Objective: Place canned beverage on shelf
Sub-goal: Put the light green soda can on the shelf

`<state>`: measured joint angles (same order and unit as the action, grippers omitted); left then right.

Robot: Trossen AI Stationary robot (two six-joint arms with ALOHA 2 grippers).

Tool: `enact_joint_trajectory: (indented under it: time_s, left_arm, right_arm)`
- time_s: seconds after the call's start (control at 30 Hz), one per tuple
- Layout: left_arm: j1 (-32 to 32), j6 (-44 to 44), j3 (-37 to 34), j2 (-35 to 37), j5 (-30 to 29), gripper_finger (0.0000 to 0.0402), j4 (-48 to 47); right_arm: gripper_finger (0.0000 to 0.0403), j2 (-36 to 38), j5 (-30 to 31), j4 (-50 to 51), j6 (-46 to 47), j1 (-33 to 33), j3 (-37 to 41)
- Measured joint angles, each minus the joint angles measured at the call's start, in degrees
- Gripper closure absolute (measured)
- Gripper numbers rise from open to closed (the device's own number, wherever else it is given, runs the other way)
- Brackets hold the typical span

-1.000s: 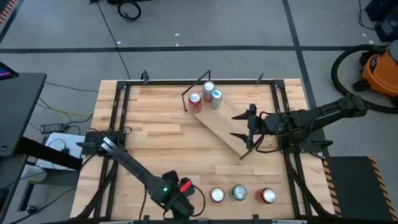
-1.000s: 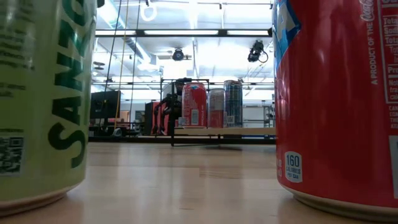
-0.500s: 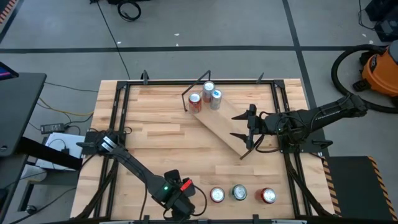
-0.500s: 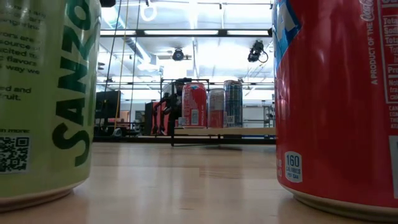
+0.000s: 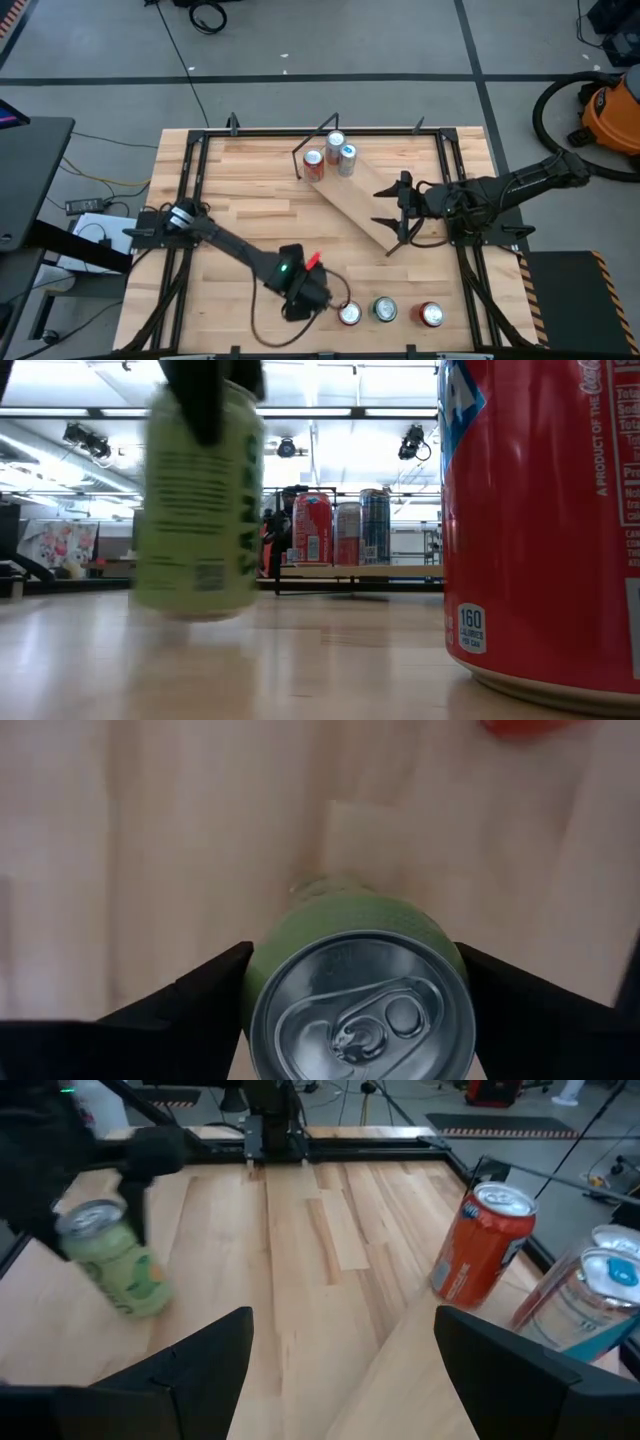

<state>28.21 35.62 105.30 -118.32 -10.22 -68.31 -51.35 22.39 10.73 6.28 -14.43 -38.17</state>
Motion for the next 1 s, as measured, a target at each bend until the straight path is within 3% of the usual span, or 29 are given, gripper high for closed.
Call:
enact_joint_trajectory:
  time_s: [0.53, 0.73, 1.0]
  left_arm:
    - [-14.2, -25.5, 0.2, 3.8, -2.0, 0.0088, 0.3]
    - [-19.8, -31.9, 0.3, 7.3, -6.1, 0.0088, 3.8]
    - [-29.0, -35.0, 0.3, 7.5, -6.1, 0.0088, 12.6]
  right_arm:
    - [0.008, 0.0, 0.4, 3.6, 1.2, -1.4, 0.0]
    - [0.008, 0.0, 0.5, 3.5, 0.0, -1.3, 0.0]
    - [0.008, -0.2, 0.5, 3.4, -0.5, -0.4, 0.0]
